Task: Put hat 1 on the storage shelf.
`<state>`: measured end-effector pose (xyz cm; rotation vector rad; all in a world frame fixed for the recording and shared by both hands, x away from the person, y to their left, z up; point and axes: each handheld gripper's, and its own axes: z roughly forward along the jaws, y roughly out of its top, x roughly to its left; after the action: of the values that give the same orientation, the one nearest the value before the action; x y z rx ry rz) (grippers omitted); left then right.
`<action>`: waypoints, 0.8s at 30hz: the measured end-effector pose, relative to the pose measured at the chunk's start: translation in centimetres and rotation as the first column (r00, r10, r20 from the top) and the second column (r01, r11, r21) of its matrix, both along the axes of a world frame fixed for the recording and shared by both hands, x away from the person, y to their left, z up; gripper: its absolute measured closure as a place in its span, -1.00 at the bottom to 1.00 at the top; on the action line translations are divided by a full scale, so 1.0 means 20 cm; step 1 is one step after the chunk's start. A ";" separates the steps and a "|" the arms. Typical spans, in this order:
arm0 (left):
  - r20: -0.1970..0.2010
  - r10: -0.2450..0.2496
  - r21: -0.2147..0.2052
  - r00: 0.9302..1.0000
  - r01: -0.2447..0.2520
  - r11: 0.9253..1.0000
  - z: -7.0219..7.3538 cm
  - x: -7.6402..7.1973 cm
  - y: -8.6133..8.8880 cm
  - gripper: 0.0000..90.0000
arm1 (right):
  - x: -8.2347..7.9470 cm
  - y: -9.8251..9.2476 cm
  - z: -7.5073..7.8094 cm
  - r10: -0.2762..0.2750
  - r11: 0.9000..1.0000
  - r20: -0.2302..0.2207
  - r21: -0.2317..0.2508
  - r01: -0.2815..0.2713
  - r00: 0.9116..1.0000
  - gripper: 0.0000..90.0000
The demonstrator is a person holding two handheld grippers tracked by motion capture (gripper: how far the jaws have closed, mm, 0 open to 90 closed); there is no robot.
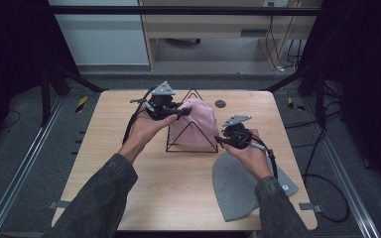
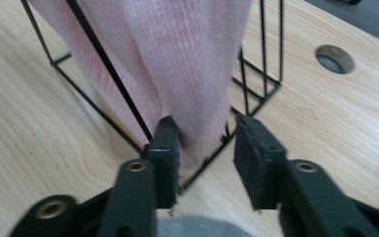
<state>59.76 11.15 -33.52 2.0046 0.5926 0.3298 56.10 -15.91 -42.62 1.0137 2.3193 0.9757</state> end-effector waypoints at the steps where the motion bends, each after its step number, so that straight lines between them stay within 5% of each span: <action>1: -0.003 0.003 -0.006 1.000 -0.003 1.000 0.00 0.00 0.00 0.56 | -0.01 -0.02 0.01 -0.002 1.000 0.000 -0.005 0.002 1.000 0.28; 10: -0.026 0.004 -0.013 1.000 -0.004 1.000 -0.03 0.00 -0.01 0.50 | -0.06 -0.20 0.01 -0.079 0.997 -0.001 -0.016 0.079 0.997 0.08; 20: -0.010 0.011 -0.035 1.000 -0.012 0.999 -0.01 -0.03 0.01 0.07 | -0.08 -0.31 -0.05 -0.138 0.990 -0.025 -0.030 0.137 0.990 -0.04; 24: 0.013 0.019 -0.006 1.000 -0.019 1.000 0.00 -0.07 0.03 -0.12 | -0.07 -0.33 -0.07 -0.152 0.988 -0.045 -0.038 0.151 0.987 -0.12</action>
<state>58.46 11.80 -33.53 1.9905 0.6042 0.3519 54.61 -22.59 -43.94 1.1922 2.2507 0.8578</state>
